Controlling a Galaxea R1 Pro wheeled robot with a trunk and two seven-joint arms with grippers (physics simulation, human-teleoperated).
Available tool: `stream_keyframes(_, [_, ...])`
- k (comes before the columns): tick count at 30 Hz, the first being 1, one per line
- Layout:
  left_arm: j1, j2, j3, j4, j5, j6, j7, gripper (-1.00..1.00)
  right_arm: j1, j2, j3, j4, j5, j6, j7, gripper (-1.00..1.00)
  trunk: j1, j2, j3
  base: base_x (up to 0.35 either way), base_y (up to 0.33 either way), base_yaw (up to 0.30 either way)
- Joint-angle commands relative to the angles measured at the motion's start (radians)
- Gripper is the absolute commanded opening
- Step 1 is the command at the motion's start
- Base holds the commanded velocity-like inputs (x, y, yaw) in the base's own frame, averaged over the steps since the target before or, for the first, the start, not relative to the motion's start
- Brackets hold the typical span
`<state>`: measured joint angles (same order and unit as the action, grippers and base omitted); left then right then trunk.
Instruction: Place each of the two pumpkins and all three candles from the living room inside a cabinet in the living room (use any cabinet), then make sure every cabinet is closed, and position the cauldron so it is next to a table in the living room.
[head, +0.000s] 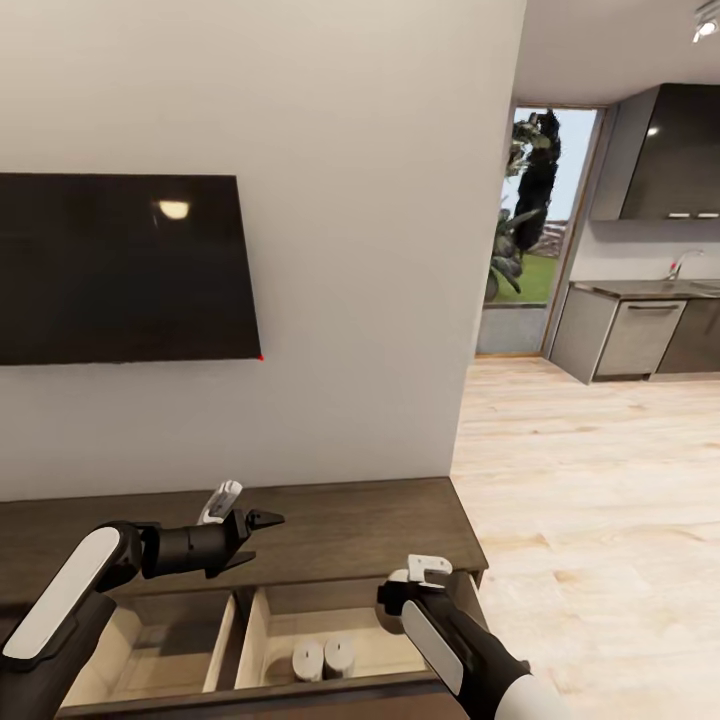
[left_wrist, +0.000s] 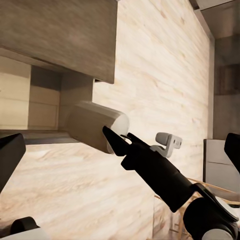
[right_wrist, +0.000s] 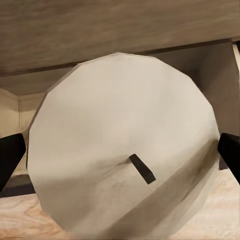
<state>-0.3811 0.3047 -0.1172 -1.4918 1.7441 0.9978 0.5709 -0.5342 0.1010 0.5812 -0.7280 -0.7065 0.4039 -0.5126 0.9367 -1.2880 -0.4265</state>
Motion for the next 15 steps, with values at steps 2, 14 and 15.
stream_keyframes(2, [-0.001, 0.001, -0.001, -0.001, 0.011, -0.001, 0.010, 1.00, -0.001, -0.001, 0.003, 0.000, -0.007, 0.007, 0.039, -1.00, 0.008, -0.015, -0.008, 0.000, 0.000, 0.000])
stream_keyframes(14, [-0.001, 0.002, -0.002, -0.001, 0.011, -0.001, 0.010, 1.00, -0.001, -0.001, -0.001, 0.005, -0.011, 0.010, 0.128, -1.00, 0.054, -0.099, -0.045, 0.000, 0.000, 0.000])
stream_keyframes(15, [-0.001, 0.002, -0.002, -0.001, 0.011, -0.001, 0.010, 1.00, -0.001, -0.001, -0.001, 0.005, -0.010, 0.010, 0.127, -1.00, 0.058, -0.106, -0.048, 0.000, 0.000, 0.000])
